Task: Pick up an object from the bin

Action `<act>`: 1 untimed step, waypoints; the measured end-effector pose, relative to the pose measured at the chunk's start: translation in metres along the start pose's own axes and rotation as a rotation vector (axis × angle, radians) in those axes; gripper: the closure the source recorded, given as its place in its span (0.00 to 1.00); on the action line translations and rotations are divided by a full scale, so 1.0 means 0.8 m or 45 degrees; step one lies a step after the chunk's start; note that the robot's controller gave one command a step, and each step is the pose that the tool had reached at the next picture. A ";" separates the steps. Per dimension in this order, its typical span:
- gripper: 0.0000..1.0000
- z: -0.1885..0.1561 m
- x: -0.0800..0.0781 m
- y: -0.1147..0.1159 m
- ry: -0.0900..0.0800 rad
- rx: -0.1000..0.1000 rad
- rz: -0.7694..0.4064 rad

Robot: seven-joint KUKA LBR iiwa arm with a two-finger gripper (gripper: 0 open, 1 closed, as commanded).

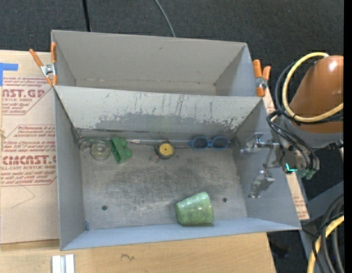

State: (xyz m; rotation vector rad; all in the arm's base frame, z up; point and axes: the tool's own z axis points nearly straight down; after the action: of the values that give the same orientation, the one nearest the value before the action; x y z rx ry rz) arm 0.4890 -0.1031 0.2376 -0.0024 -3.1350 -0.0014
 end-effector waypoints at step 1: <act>0.00 0.142 0.007 0.068 0.002 -0.002 -0.088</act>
Offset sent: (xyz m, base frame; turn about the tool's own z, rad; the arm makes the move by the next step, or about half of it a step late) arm -0.0046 0.0519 -0.1088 -0.0656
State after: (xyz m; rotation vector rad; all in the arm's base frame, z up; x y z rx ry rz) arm 0.4825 -0.0482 0.1237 0.1064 -3.1320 -0.0045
